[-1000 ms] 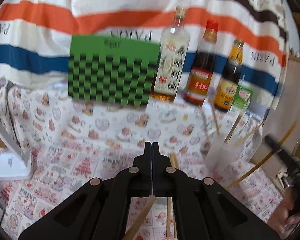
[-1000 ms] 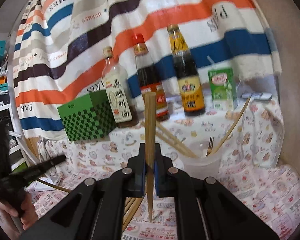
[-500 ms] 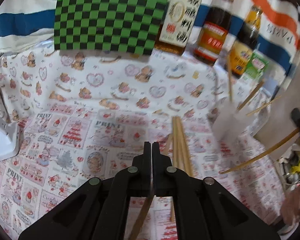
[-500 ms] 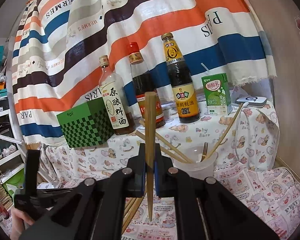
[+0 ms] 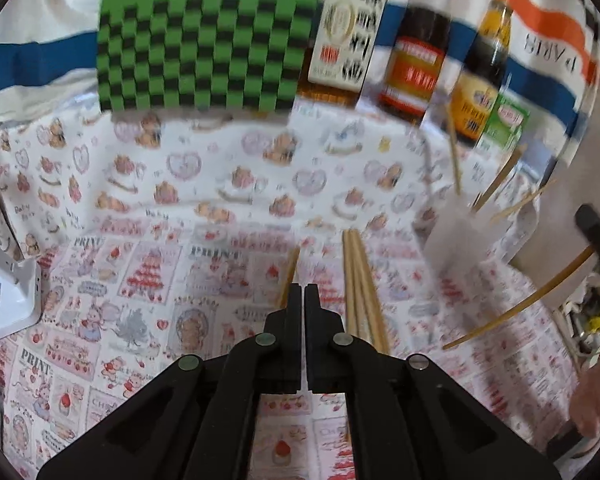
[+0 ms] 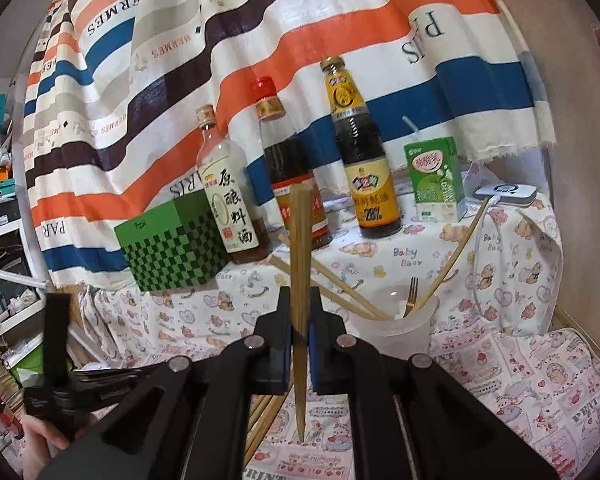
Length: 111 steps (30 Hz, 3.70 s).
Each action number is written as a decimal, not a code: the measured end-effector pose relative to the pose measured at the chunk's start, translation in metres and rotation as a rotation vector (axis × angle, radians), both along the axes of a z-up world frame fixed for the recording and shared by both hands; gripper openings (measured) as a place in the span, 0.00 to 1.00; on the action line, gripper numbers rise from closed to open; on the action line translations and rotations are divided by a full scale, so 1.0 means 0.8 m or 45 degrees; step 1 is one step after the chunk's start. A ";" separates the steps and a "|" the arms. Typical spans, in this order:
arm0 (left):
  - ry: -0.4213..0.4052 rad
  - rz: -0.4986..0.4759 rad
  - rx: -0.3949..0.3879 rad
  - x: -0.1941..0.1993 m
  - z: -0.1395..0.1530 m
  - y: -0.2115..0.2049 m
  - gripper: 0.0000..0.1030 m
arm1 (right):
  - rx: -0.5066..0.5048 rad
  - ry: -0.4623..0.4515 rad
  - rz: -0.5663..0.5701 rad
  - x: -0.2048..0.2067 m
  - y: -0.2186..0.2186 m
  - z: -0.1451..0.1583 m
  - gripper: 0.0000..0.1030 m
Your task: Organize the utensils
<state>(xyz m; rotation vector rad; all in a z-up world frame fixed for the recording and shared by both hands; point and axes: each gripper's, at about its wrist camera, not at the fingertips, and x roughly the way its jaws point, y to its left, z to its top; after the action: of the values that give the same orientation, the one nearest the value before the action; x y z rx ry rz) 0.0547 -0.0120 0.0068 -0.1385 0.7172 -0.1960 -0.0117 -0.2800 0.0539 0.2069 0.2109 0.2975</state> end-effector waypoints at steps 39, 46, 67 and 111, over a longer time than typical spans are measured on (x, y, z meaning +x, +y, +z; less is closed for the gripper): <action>0.052 -0.250 0.218 0.042 0.076 -0.061 0.06 | -0.010 -0.075 -0.126 0.001 -0.039 0.026 0.06; -0.375 -0.339 -0.024 -0.022 0.198 -0.089 0.06 | -0.065 -0.158 -0.149 -0.010 -0.056 0.067 0.06; -0.760 -0.336 -0.303 0.071 0.209 -0.177 0.06 | 0.055 -0.142 -0.195 0.066 -0.093 0.065 0.07; -0.686 -0.302 0.100 0.045 0.193 -0.174 0.43 | -0.173 0.209 -0.192 0.158 -0.068 0.058 0.11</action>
<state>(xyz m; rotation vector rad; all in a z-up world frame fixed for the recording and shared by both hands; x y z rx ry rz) 0.0910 -0.1510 0.1612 0.0761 0.2014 -0.4127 0.1149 -0.3343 0.1002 0.1119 0.3746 0.1158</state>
